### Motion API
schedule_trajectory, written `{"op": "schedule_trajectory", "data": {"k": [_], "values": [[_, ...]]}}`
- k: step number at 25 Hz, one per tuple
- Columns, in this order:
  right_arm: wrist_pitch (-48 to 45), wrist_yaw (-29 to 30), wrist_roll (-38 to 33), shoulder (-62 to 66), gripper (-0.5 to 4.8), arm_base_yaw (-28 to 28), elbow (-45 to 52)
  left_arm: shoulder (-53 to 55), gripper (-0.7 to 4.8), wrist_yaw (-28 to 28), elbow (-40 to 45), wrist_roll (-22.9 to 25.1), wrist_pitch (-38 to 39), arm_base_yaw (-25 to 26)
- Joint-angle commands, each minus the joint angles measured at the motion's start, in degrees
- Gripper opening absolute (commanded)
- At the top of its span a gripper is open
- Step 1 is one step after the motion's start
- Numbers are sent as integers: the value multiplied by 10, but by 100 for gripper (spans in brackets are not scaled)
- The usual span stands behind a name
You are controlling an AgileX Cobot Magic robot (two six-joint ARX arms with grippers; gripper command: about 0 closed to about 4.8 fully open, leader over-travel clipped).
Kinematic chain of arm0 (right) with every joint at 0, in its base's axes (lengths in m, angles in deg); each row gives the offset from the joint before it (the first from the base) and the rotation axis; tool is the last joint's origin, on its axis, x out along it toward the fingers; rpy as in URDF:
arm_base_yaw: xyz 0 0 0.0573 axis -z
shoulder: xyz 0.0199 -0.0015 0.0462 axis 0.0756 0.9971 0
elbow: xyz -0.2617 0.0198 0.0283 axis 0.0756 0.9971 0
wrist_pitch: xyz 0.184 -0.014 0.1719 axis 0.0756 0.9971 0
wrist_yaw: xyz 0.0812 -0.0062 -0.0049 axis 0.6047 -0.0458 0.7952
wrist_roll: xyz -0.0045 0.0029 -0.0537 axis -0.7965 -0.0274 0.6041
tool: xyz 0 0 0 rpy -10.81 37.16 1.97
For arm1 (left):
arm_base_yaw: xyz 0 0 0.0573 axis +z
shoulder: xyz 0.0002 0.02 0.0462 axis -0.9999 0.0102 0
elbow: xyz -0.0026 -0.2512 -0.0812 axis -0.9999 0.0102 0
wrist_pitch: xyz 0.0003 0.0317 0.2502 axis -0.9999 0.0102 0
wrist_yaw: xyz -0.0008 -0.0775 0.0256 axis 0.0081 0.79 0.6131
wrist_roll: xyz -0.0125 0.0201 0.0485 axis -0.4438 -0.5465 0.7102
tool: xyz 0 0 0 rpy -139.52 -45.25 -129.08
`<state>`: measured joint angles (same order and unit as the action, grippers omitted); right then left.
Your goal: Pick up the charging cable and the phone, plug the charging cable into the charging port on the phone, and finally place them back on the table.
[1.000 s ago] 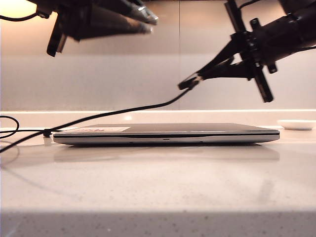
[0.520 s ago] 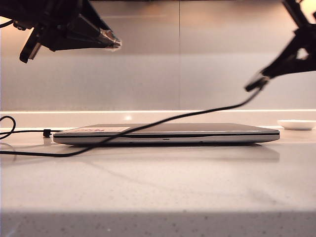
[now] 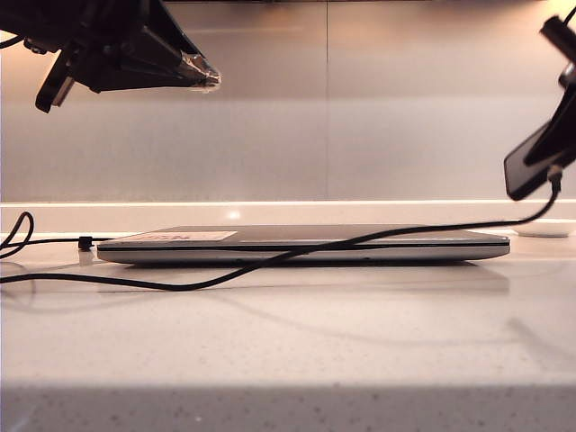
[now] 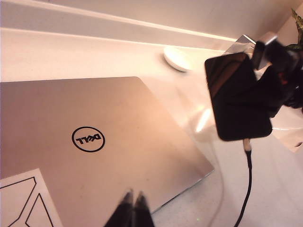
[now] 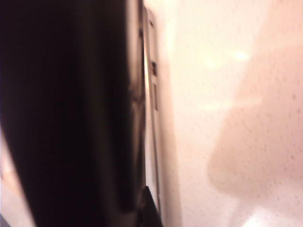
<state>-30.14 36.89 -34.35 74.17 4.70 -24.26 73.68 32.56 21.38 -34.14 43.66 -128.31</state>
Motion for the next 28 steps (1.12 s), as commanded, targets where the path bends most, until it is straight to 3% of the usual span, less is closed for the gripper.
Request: {"op": "schedule_trajectory", "data": {"k": [1, 16, 18, 19, 20, 25, 28], "values": [[-6, 10, 7, 18, -6, 0, -6, -2, -6, 1, -3, 4, -3, 1], [-24, -49, 9, 103, -6, 0, -10, -2, -6, 1, -3, 4, -3, 1], [-29, -49, 9, 104, 33, 0, -10, -2, -6, 1, -3, 4, -3, 1], [-33, -49, 9, 104, 113, 0, -10, -2, -6, 1, -3, 4, -3, 1], [-33, -49, 9, 104, 157, 0, -10, -2, -6, 1, -3, 4, -3, 1], [-17, -52, 9, 104, 169, 0, -24, -2, -6, 1, -3, 4, -3, 1], [26, -90, 37, 104, 169, 0, -62, -2, -6, 1, -3, 4, -3, 1]]}}
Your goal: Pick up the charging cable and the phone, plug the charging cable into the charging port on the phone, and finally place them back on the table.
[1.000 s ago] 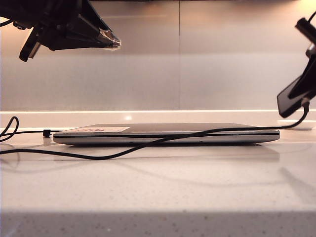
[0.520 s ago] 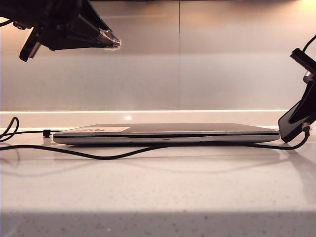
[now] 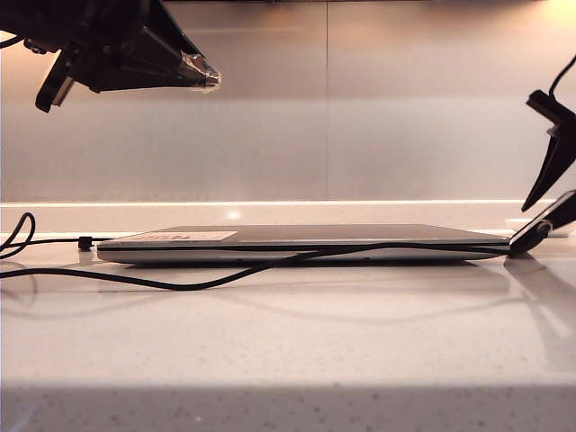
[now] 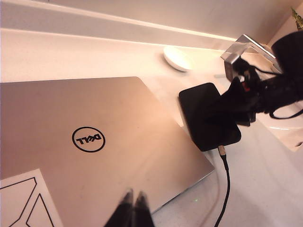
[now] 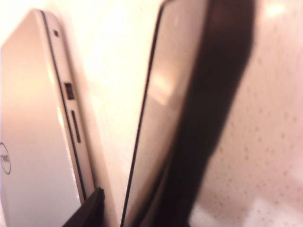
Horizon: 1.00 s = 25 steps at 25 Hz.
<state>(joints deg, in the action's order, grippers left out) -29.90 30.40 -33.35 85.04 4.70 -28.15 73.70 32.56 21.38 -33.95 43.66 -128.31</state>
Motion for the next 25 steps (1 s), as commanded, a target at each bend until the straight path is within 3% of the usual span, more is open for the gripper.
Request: {"op": "schedule_trajectory", "data": {"k": [1, 9, 13, 15, 17, 21, 25], "values": [[38, -40, 35, -5, 169, 0, -35, -2, -6, 1, -3, 2, -3, 1], [113, -114, 72, -5, 169, 0, -101, -2, -6, 1, -3, 2, -3, 1], [126, -114, 72, -8, 160, 0, -130, -2, -6, 1, -3, 5, -3, 1], [141, -113, 72, -15, 89, -1, -145, -3, -6, 1, -3, 4, -3, 3], [142, -113, 72, -29, 51, -1, -146, -6, -6, 1, -3, 5, 0, 6], [141, -128, 74, -65, 13, -6, -146, -25, -6, 1, -3, 12, 11, 18], [137, -192, 125, -125, -1, -31, -133, -73, -6, 1, -3, 82, 68, 41]]}}
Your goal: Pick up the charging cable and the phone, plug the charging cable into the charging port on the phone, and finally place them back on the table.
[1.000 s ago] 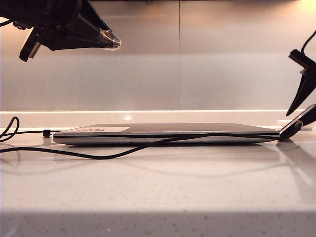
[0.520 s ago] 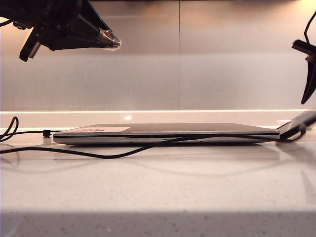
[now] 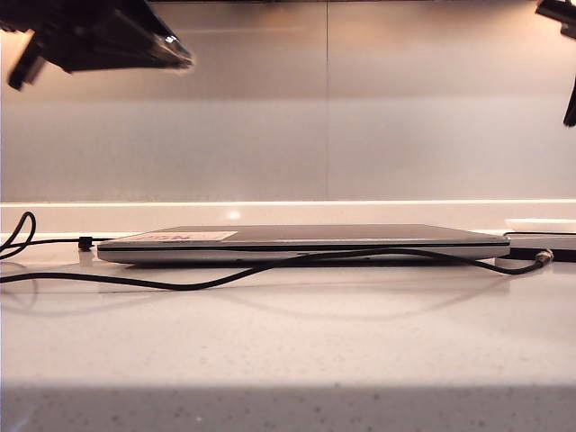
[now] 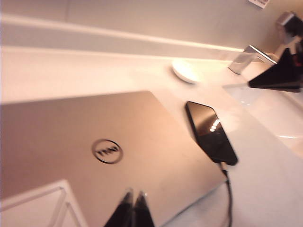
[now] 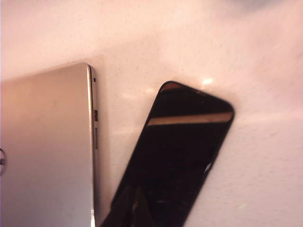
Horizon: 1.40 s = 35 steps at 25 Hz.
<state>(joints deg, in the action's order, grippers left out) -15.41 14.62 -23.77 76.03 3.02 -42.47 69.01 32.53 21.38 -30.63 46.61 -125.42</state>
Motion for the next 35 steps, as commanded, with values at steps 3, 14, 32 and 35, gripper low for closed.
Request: {"op": "schedule_trajectory", "data": {"k": [3, 14, 32, 35], "values": [[-40, -34, 34, -73, -1, -26, 43, -47, -6, 1, -3, 51, 75, 25], [-158, -32, 31, -244, -1, -44, 228, -71, -6, 1, -2, 63, 153, 37], [-337, -30, 32, -463, -1, -43, 477, -194, -6, 1, 92, 102, 159, 37], [-327, -28, 32, -468, -1, -43, 483, -238, -6, 1, 117, 122, 156, 38]]}}
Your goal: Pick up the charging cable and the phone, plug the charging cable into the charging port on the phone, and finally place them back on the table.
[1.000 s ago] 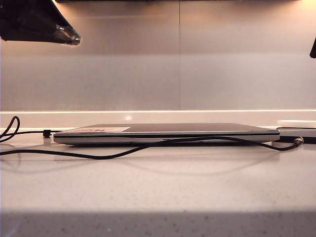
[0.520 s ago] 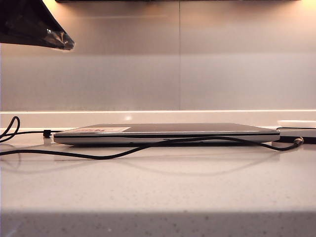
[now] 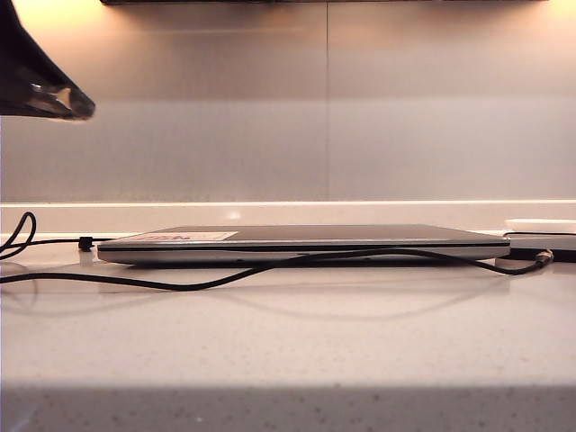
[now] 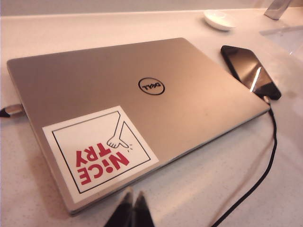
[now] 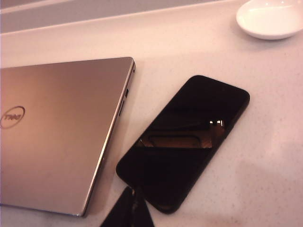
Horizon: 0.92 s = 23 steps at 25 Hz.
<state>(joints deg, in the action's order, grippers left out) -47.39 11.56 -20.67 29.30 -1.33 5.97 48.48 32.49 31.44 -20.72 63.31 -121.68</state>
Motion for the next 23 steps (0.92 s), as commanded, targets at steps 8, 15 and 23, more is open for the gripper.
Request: {"op": "schedule_trajectory", "data": {"k": [8, 15, 23], "values": [[-8, 0, 1, 0, -1, 1, -1, -143, -6, 2, 44, 37, -9, 0], [-8, 0, 1, 1, -1, 1, -1, -144, -6, 2, 65, 37, -54, 0], [-8, 0, 1, 0, -1, 1, -1, -148, -6, 2, 76, 37, -84, 31]]}}
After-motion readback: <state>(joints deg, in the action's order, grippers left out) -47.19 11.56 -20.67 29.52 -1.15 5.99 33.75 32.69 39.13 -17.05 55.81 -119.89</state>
